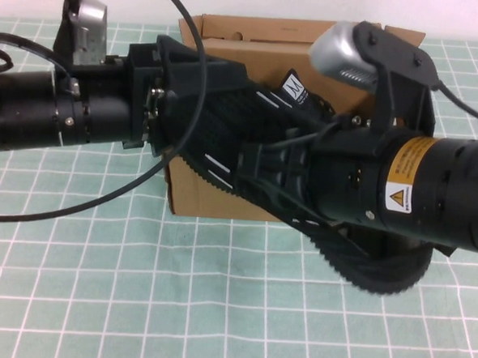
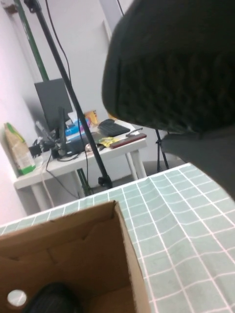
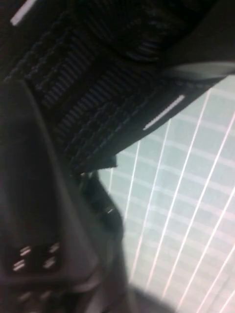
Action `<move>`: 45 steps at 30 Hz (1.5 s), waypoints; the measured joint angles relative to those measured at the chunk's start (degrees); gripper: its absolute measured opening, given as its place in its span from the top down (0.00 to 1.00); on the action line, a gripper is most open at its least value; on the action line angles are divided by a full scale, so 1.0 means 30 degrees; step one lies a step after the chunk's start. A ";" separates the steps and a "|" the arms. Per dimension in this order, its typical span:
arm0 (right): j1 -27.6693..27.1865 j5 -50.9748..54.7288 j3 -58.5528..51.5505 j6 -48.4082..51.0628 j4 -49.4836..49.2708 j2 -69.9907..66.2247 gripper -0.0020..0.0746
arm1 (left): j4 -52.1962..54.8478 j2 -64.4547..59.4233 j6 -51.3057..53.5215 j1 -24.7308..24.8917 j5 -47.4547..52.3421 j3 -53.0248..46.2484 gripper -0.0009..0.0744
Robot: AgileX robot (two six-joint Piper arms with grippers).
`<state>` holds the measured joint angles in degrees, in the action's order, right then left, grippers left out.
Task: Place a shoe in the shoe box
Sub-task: Place the shoe in the shoe box
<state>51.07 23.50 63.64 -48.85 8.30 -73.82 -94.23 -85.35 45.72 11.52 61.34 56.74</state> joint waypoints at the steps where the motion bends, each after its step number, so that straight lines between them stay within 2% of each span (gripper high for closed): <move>1: 0.0000 0.0139 0.0000 0.0645 0.0000 0.0000 0.90 | -0.0041 0.0000 -0.0037 0.0000 0.0099 0.0000 0.12; 5: 0.0000 0.1171 0.0000 0.2983 0.0000 0.0095 0.90 | -0.0071 0.0000 -0.0067 -0.0793 0.0599 0.0000 0.10; 11: 0.0000 0.3593 -0.0033 0.6428 0.0151 0.0914 0.91 | -0.0283 0.0035 -0.0067 -0.3482 0.1467 0.0000 0.10; 17: 0.0000 0.4854 0.0007 0.7088 0.1912 0.1438 0.91 | 0.0841 0.0035 -0.0970 -0.5856 0.1806 0.0044 0.11; 19: 0.0000 0.5333 0.0308 0.7120 0.2766 0.1385 0.91 | 0.2706 0.0035 -0.1891 -0.6032 0.1833 0.0171 0.23; 21: 0.0000 0.5735 0.0907 0.7126 0.3948 0.1168 0.91 | 0.4717 0.0035 -0.2134 -0.6065 0.1951 0.0203 0.58; 23: -0.0083 0.5906 0.1734 0.7208 0.5121 0.0785 0.91 | 0.5895 0.0035 -0.2005 -0.6065 0.2039 0.0213 0.79; 24: -0.0238 0.5906 0.2117 0.7350 0.5396 0.0601 0.91 | 0.6153 0.0110 -0.1967 -0.6065 0.2039 0.0213 0.85; 27: -0.1041 0.5906 0.3605 0.8215 0.5472 -0.0201 0.91 | 0.6453 0.0789 -0.1265 -0.6065 0.2039 0.0245 0.95; 30: -0.2314 0.5906 0.5177 0.9973 0.3872 -0.0993 0.91 | 0.6499 0.2335 -0.0419 -0.6065 0.2039 0.0245 0.97; 33: -0.4046 0.6144 0.6354 1.3250 0.0610 -0.1829 0.91 | 0.6802 0.4333 0.0003 -0.6065 0.2163 0.0245 0.98; 40: -0.7843 0.9139 0.8440 2.1902 -0.9613 -0.4688 0.91 | 1.0472 0.9656 -0.0827 -0.6065 0.1457 -0.0225 0.99; 45: -0.9347 1.1276 0.9994 2.4679 -1.2179 -0.6896 0.91 | 1.2905 1.3979 -0.2126 -0.6065 -0.1055 -0.1558 0.99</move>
<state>23.03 57.33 93.62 25.18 -28.24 -94.51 -55.51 -43.41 39.35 -6.68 58.18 52.07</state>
